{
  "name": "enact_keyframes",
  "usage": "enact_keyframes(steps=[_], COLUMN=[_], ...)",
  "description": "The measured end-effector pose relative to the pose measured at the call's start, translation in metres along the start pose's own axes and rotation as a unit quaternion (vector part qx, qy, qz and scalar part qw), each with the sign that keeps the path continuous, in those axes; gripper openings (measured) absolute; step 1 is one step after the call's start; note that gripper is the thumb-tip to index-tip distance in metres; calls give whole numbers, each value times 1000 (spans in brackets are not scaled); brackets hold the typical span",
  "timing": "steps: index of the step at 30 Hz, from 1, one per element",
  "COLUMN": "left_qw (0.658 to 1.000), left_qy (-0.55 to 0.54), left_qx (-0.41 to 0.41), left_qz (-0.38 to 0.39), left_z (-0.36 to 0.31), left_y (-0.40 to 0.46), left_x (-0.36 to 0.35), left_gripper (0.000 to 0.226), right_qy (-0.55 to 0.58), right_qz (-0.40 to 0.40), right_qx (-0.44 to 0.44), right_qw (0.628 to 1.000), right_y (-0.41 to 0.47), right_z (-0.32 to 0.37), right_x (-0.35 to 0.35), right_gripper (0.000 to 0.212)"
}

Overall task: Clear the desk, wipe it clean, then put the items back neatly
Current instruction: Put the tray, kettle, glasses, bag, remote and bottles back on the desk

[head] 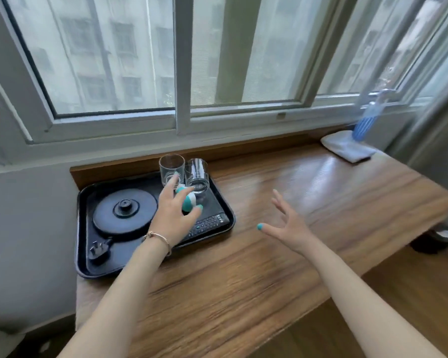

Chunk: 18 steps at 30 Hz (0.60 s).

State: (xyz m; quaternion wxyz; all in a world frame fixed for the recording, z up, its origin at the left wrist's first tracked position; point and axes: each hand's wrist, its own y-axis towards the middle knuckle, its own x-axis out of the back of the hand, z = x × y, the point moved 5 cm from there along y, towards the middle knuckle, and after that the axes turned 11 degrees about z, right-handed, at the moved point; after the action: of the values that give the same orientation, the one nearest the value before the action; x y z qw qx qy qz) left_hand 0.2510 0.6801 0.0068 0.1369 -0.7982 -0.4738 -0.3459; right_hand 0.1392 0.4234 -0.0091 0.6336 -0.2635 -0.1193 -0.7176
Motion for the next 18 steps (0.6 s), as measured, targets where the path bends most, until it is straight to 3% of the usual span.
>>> enact_keyframes(steps=[7, 13, 18], left_qw=[958, 868, 810], left_qy=[5, 43, 111], left_qx=[-137, -209, -231], left_qz=[252, 449, 528], left_z=[-140, -265, -347], left_y=[25, 6, -14], left_x=[-143, -283, -403], left_gripper=[64, 65, 64], right_qy=[-11, -37, 3], right_qz=[-77, -181, -221], right_qx=[-74, -165, -284], right_qw=[994, 969, 933], right_y=[-83, -181, -256], right_z=[-46, -128, -225], right_x=[82, 167, 224], right_gripper=[91, 73, 68])
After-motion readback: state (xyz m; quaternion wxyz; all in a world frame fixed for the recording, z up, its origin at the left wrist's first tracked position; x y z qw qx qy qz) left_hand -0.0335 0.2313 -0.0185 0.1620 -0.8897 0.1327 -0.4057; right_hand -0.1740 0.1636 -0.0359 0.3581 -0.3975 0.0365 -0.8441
